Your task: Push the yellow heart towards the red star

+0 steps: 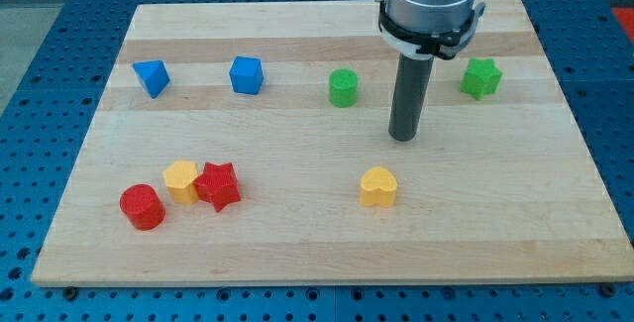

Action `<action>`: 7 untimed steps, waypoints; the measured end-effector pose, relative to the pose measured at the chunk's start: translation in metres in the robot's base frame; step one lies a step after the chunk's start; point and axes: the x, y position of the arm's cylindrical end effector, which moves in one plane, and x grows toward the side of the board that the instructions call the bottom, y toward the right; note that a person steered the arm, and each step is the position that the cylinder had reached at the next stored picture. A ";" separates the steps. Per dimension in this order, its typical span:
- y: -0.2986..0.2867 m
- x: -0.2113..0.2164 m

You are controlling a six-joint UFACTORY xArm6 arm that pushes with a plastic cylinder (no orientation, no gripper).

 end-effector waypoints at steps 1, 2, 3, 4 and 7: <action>0.000 0.008; 0.000 0.020; 0.000 0.032; 0.000 0.046; -0.017 0.079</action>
